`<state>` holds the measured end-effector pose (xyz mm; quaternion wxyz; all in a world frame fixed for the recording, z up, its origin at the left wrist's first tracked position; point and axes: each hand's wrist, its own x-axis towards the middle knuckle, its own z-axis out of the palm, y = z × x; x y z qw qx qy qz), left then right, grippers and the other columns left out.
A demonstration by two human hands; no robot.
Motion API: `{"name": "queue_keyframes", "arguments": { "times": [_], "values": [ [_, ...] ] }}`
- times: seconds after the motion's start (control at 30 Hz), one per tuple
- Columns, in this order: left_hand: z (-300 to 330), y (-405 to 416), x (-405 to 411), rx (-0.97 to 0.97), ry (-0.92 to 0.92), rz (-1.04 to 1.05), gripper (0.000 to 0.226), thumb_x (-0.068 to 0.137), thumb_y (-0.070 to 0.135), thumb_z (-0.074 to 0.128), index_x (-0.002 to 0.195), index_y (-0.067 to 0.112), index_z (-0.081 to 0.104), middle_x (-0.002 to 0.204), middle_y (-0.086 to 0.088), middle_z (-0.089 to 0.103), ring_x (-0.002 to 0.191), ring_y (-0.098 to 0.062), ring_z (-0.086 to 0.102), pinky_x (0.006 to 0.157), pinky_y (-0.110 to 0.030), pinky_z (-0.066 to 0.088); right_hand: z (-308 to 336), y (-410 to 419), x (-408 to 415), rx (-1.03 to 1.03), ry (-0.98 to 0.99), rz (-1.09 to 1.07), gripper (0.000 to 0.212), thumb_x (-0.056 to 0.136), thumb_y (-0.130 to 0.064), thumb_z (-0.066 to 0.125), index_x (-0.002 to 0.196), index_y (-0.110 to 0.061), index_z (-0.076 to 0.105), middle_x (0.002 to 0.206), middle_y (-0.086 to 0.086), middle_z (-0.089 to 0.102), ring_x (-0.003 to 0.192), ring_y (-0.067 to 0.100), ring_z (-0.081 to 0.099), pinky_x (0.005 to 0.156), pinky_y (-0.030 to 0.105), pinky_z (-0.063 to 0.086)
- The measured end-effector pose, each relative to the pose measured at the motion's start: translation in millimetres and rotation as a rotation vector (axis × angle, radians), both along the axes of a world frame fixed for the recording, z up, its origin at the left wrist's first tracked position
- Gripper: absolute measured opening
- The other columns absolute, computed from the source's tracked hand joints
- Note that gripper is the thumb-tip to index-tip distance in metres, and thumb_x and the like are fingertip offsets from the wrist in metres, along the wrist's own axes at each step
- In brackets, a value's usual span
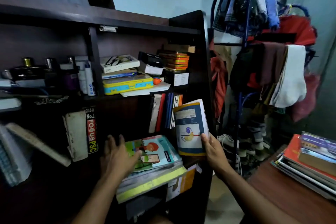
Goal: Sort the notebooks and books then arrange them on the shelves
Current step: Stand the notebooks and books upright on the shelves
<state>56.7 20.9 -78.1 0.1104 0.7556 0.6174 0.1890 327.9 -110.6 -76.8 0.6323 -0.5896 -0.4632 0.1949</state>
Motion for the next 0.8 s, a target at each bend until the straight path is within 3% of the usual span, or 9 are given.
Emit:
{"name": "queue_keyframes", "arguments": {
  "times": [0.1, 0.13, 0.23, 0.33, 0.43, 0.53, 0.63, 0.73, 0.8],
  "values": [
    [16, 2, 32, -0.365, -0.742, -0.315, 0.117, 0.072, 0.07, 0.074, 0.16, 0.019, 0.017, 0.154, -0.009, 0.046, 0.132, -0.025, 0.053, 0.105, -0.04, 0.046, 3, -4, 1, -0.01, 0.128, 0.081, 0.034, 0.107, -0.036, 0.041, 0.129, -0.02, 0.06, 0.12, 0.001, 0.073, 0.112, 0.018, 0.069, 0.094, 0.041, 0.057],
    [15, -2, 42, -0.472, -0.855, -0.371, 0.115, 0.073, 0.066, 0.076, 0.16, 0.019, 0.019, 0.149, -0.005, 0.052, 0.126, -0.02, 0.057, 0.095, -0.037, 0.05, 4, -3, 0, -0.014, 0.168, 0.112, 0.036, 0.107, -0.036, 0.04, 0.131, -0.018, 0.059, 0.121, 0.002, 0.072, 0.114, 0.021, 0.068, 0.095, 0.045, 0.056],
    [10, -10, 71, -0.506, -0.896, -0.461, 0.079, 0.09, 0.037, 0.072, 0.154, 0.018, 0.03, 0.144, 0.001, 0.051, 0.124, -0.018, 0.055, 0.086, -0.031, 0.05, 11, 2, -5, -0.002, 0.216, 0.205, 0.036, 0.108, -0.033, 0.038, 0.132, -0.015, 0.058, 0.122, 0.004, 0.072, 0.113, 0.023, 0.069, 0.087, 0.039, 0.059],
    [1, -2, 89, -0.321, -0.985, -0.427, 0.056, 0.089, 0.022, 0.076, 0.137, 0.017, 0.047, 0.131, 0.004, 0.057, 0.114, -0.013, 0.058, 0.081, -0.021, 0.049, 8, 20, 0, -0.019, -0.031, 0.019, 0.034, 0.106, -0.042, 0.041, 0.13, -0.021, 0.053, 0.125, 0.0, 0.068, 0.115, 0.02, 0.064, 0.088, 0.027, 0.052],
    [-8, 5, 103, -0.066, -0.866, -0.42, 0.048, 0.089, 0.025, 0.076, 0.129, 0.012, 0.053, 0.128, 0.003, 0.061, 0.118, -0.017, 0.059, 0.088, -0.026, 0.051, 2, 41, 1, -0.095, -0.296, -0.264, 0.065, 0.094, -0.049, 0.06, 0.149, -0.025, 0.033, 0.133, -0.002, 0.051, 0.122, 0.012, 0.049, 0.1, 0.03, 0.041],
    [-16, -1, 123, 0.147, -0.628, -0.467, 0.051, 0.092, 0.024, 0.07, 0.139, 0.022, 0.05, 0.137, 0.009, 0.054, 0.122, -0.011, 0.055, 0.093, -0.029, 0.047, 0, 62, -15, -0.156, -0.267, 0.04, 0.085, 0.086, -0.058, 0.068, 0.154, -0.03, 0.026, 0.138, -0.01, 0.051, 0.127, 0.005, 0.05, 0.102, 0.021, 0.041],
    [-19, 4, 139, 0.154, -0.576, -0.637, 0.044, 0.084, 0.015, 0.069, 0.112, 0.042, 0.048, 0.116, 0.016, 0.058, 0.104, -0.005, 0.059, 0.077, -0.019, 0.047, -5, 81, -15, -0.095, -0.117, 0.17, 0.073, 0.092, -0.046, 0.068, 0.152, -0.037, 0.028, 0.142, -0.018, 0.053, 0.129, -0.002, 0.052, 0.104, 0.022, 0.044],
    [-14, 38, 148, 0.035, -0.386, -0.855, 0.045, 0.085, 0.028, 0.074, 0.118, 0.046, 0.051, 0.123, 0.018, 0.056, 0.112, 0.002, 0.054, 0.089, -0.011, 0.043, -9, 91, 7, -0.019, -0.095, 0.081, 0.043, 0.101, -0.028, 0.061, 0.137, -0.044, 0.044, 0.124, -0.025, 0.064, 0.118, -0.003, 0.059, 0.095, 0.014, 0.046],
    [-9, 68, 157, 0.099, -0.208, -0.903, 0.035, 0.089, 0.029, 0.072, 0.122, 0.035, 0.062, 0.123, 0.017, 0.06, 0.115, -0.001, 0.055, 0.089, -0.008, 0.038, -11, 99, 28, -0.022, -0.174, -0.038, 0.026, 0.103, -0.029, 0.053, 0.122, -0.047, 0.052, 0.109, -0.023, 0.069, 0.105, 0.0, 0.065, 0.086, 0.014, 0.048]
  ]
}}
